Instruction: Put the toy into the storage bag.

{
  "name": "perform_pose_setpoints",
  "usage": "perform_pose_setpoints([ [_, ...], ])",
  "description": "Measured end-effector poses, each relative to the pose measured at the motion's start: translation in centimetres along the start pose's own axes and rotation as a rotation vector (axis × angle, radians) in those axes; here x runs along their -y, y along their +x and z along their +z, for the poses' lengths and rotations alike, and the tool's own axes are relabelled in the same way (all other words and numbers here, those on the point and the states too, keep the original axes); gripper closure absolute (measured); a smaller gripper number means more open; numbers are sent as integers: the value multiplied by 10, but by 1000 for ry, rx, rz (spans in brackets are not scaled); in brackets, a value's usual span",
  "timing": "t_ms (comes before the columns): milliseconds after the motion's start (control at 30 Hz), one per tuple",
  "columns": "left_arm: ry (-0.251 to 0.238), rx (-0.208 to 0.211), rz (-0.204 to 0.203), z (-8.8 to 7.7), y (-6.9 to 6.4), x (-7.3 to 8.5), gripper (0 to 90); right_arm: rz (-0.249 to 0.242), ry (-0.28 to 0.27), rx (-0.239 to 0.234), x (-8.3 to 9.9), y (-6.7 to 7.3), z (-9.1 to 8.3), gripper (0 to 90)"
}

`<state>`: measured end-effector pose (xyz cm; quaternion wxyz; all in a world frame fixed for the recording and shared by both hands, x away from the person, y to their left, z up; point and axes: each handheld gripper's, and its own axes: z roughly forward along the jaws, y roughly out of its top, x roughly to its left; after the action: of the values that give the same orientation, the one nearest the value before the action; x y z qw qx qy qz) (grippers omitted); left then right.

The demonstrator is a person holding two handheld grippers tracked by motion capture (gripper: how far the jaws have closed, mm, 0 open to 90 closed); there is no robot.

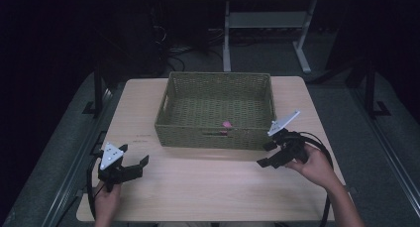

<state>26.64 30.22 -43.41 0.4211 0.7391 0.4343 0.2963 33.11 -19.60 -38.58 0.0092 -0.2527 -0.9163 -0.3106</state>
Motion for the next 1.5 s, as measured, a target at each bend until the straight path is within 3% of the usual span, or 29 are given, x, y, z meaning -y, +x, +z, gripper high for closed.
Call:
perform_pose_setpoints([
  [800,-3,-1,-7,0,-1,0,133,68,-12,13,46,1,7,311],
  [1500,-8,7,-16,-1,-1,1,133,111,-39,69,87,11,12,287],
])
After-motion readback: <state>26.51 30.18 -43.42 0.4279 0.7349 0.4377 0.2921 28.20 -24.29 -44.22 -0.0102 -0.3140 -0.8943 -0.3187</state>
